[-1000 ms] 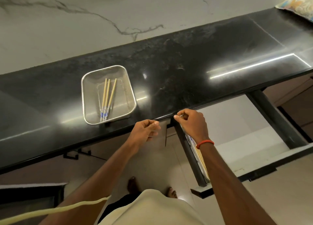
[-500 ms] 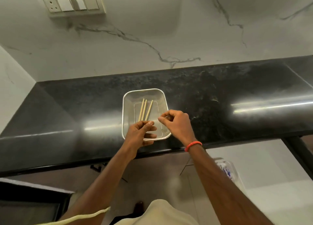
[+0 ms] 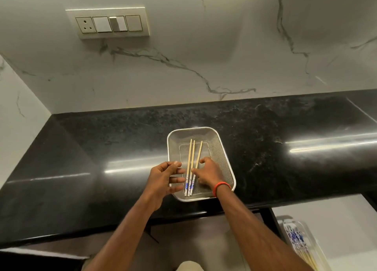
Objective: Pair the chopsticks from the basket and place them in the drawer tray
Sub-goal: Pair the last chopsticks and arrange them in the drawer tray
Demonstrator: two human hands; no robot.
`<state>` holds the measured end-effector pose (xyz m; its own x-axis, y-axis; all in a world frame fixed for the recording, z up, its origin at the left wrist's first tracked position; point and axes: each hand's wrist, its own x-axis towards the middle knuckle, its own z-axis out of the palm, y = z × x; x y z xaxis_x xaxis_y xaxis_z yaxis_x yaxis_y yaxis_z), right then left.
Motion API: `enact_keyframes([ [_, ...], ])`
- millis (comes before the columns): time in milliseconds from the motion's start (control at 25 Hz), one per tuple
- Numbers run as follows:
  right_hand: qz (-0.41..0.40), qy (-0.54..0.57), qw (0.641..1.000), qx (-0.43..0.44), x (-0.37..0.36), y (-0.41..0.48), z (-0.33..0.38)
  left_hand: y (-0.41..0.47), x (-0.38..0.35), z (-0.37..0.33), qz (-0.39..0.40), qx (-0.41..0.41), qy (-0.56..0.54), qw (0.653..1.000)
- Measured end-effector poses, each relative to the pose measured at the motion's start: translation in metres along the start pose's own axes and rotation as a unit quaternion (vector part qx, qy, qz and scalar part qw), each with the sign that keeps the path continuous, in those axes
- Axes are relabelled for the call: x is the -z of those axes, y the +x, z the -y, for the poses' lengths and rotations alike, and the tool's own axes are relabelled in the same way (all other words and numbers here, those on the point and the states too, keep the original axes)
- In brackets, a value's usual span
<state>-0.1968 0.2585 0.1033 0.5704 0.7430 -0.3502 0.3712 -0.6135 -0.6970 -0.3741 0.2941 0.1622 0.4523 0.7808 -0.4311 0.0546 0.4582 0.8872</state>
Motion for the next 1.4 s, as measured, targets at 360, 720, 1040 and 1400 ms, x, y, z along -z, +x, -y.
enact_keyframes([
  [360,-0.040,0.104,0.990,-0.080,-0.021,-0.001,0.002,0.010,0.031,0.002,0.041,0.019,-0.003,0.999],
  [720,-0.039,0.111,0.990,-0.073,-0.026,-0.007,0.010,0.005,0.039,-0.003,0.043,0.025,-0.008,0.999],
  [1040,-0.119,0.183,0.974,0.056,-0.011,-0.022,0.027,0.010,0.039,-0.008,0.067,0.061,-0.006,0.996],
  [1400,-0.114,0.045,0.948,0.293,-0.008,-0.027,0.039,0.019,0.022,0.000,0.128,0.060,0.019,0.990],
])
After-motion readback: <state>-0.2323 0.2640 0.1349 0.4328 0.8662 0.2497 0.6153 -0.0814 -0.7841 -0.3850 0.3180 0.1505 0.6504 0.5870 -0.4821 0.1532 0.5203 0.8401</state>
